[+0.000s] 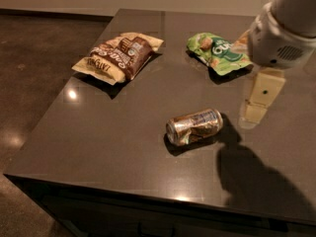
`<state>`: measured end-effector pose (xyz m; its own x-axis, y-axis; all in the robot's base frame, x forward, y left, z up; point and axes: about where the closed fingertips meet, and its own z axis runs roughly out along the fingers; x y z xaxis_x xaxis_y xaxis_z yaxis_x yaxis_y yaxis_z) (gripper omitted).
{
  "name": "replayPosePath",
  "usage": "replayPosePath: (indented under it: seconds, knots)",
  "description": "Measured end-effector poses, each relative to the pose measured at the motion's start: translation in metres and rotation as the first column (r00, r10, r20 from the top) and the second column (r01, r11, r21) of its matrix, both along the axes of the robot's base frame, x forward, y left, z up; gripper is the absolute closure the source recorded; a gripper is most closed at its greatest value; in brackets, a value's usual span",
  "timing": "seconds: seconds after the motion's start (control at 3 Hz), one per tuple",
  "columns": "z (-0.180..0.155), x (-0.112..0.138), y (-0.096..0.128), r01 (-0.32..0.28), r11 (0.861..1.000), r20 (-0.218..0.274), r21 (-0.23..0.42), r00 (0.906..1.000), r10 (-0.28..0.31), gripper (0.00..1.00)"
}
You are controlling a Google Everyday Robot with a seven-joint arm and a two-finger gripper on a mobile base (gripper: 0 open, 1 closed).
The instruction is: Place orange can upright
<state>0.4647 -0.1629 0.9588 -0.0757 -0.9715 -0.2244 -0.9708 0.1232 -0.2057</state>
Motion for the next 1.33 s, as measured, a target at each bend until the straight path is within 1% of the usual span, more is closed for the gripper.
replayPosePath:
  seconds: [0.33, 0.67, 1.0, 1.33]
  knots:
    - [-0.025, 0.008, 0.029, -0.127, 0.992, -0.016, -0.011, 0.9917, 0.127, 0.00]
    - [-0.047, 0.008, 0.042, -0.219, 0.975, -0.028, -0.021, 0.9754, 0.219, 0.00]
    - [-0.069, 0.006, 0.050, -0.305, 0.952, -0.057, -0.036, 0.9514, 0.303, 0.00]
    - [-0.088, 0.007, 0.053, -0.380, 0.923, -0.088, -0.056, 0.9231, 0.374, 0.00]
